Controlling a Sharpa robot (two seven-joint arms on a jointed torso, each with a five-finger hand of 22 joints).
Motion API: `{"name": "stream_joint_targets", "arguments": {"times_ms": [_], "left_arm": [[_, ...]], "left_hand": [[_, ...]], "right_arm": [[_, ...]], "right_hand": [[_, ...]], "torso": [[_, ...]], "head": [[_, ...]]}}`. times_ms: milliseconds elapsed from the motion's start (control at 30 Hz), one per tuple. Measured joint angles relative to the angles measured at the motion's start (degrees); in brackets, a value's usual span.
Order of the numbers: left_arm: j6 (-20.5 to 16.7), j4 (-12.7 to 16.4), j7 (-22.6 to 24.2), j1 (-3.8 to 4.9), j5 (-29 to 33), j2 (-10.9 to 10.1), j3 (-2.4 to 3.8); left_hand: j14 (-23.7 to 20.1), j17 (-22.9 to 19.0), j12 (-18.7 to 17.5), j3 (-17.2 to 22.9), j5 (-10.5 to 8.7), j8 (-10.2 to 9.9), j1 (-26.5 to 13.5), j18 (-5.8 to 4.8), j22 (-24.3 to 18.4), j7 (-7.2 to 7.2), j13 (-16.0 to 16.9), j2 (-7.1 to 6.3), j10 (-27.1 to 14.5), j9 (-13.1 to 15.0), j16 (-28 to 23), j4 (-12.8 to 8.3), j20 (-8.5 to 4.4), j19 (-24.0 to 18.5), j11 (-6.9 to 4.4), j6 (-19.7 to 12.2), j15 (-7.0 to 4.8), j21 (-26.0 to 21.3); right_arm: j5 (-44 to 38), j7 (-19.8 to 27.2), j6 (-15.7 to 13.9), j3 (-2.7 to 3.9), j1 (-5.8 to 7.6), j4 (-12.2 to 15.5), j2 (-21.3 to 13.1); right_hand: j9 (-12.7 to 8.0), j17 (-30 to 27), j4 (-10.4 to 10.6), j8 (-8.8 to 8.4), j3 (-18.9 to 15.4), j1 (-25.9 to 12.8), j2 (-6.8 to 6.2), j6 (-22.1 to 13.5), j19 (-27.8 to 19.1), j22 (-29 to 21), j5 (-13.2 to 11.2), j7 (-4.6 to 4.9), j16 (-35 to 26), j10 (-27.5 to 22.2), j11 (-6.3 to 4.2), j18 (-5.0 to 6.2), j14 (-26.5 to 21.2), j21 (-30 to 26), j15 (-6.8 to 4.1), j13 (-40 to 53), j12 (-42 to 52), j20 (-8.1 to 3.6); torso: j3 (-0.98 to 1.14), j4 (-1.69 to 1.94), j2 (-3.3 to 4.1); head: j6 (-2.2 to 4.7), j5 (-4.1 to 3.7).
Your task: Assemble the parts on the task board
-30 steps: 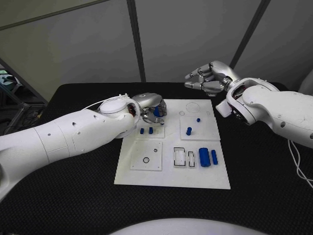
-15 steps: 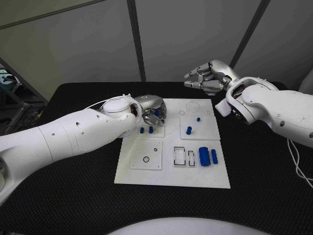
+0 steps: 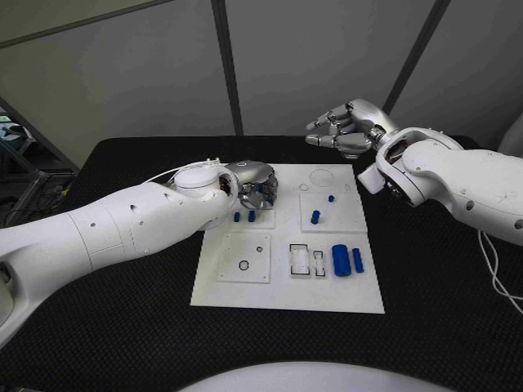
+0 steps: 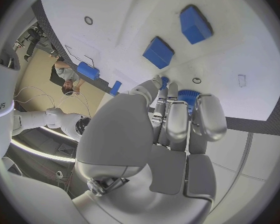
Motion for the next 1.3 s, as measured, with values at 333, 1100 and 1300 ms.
{"name": "stream_joint_targets", "arguments": {"times_ms": [333, 1100, 1300], "left_arm": [[-0.2, -1.1, 0.1, -0.09, 0.0, 0.7, 0.14], [-2.4, 1.6, 1.0, -0.95, 0.3, -1.7, 1.26], [-3.1, 4.0, 1.0, -0.87, 1.0, -3.5, 3.28]], "left_hand": [[0.2, 0.0, -0.8, 1.2, 0.00, -0.6, 0.0, -0.01, 0.7, 0.20, -0.2, 0.00, 0.7, -0.4, 0.2, -0.3, 0.12, 0.1, -0.13, 0.2, 0.18, 0.7], [0.4, -0.4, -3.1, 4.4, 0.00, -1.3, 0.3, -1.69, 1.3, -0.21, -1.1, 0.29, 3.9, -0.7, 0.7, -1.7, -0.21, 0.6, -0.46, 3.1, -0.03, 2.1], [0.4, -0.4, -3.1, 4.5, 0.00, -1.3, 0.3, -1.69, 1.3, 0.00, -1.2, 0.29, 4.2, -0.7, 0.7, -1.6, -0.21, 0.6, -0.34, 3.3, -0.03, 2.1]], "right_arm": [[0.0, 0.0, 0.1, 0.00, 0.00, 0.0, 0.2], [0.0, 0.0, 0.3, 0.00, -0.01, -0.1, 0.3], [0.0, 0.0, 0.3, 0.00, -0.01, -0.2, 0.2]], "right_hand": [[0.0, 0.0, 0.0, 0.00, 0.0, 0.0, 0.00, 0.0, 0.0, 0.0, 0.0, 0.00, 0.0, 0.0, 0.00, 0.00, 0.0, 0.0, 0.00, 0.0, 0.0, 0.00], [0.0, 0.0, 0.0, 0.00, 0.0, 0.0, 0.00, 0.0, 0.0, 0.0, 0.0, 0.00, 0.0, 0.0, 0.00, 0.00, 0.0, 0.0, 0.00, 0.1, 0.0, 0.00], [0.0, 0.0, 0.0, 0.00, 0.0, 0.0, 0.00, 0.0, 0.0, 0.0, 0.0, 0.00, 0.0, 0.0, 0.00, 0.00, 0.0, 0.0, 0.00, 0.1, 0.0, 0.00]], "torso": [[0.01, 0.01, -0.01], [-0.06, 0.09, -0.08], [-0.05, 0.09, -0.09]], "head": [[-0.01, 0.00], [0.12, 0.02], [0.49, 0.09]]}}
